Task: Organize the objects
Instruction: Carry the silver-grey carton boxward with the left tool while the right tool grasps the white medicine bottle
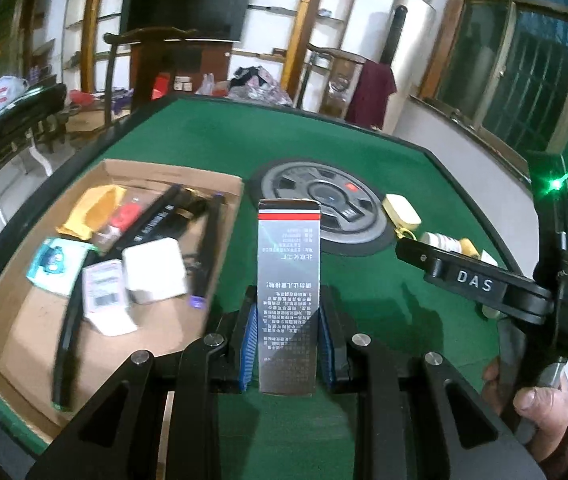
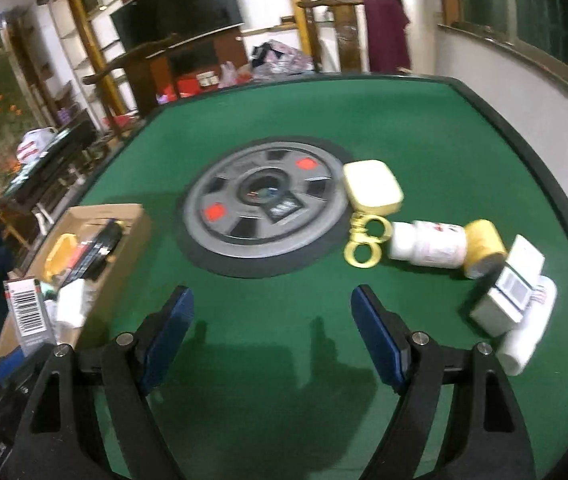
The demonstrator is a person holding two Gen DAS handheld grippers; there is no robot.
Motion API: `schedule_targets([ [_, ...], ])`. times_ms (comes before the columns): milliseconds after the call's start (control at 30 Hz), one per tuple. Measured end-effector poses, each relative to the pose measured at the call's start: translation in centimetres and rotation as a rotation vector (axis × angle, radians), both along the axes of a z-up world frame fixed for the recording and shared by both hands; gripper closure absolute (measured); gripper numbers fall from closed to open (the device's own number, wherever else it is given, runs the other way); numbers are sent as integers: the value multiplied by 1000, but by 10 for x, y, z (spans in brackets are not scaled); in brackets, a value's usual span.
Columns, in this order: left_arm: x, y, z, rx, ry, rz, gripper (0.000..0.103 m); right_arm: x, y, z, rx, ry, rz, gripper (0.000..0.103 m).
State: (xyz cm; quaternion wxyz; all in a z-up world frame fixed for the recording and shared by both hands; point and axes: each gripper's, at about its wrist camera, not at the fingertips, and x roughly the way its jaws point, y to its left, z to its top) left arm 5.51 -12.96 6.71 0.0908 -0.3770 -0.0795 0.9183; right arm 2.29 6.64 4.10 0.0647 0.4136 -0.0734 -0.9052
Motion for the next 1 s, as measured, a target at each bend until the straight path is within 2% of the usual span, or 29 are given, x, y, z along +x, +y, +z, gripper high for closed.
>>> schedule_targets([
  [133, 3, 10, -1, -7, -3, -8, 81, 2, 4, -1, 30, -8, -9, 22],
  [233, 8, 9, 4, 9, 2, -11, 81, 6, 8, 4, 10, -5, 15, 22],
  [333, 16, 5, 11, 38, 18, -16, 81, 3, 27, 19, -15, 12, 19, 22],
  [400, 19, 3, 14, 57, 27, -19, 80, -4, 55, 31, -38, 7, 6, 22],
  [533, 19, 3, 11, 96, 15, -37, 80, -26, 95, 34, 13, -43, -17, 22],
  [667, 20, 5, 6, 105, -6, -51, 80, -47, 94, 23, 24, -108, 56, 22],
  [733, 22, 4, 4, 101, -11, -52, 80, -58, 83, 16, 87, -114, 91, 22],
  [867, 25, -1, 5, 92, -4, -42, 80, -82, 44, -5, 367, -147, 239, 23],
  [933, 25, -5, 5, 88, -2, -36, 80, -88, 37, -16, 425, -176, 283, 23],
  [1000, 22, -8, 3, 93, -11, -31, 80, -90, 36, -22, 453, -201, 306, 29],
])
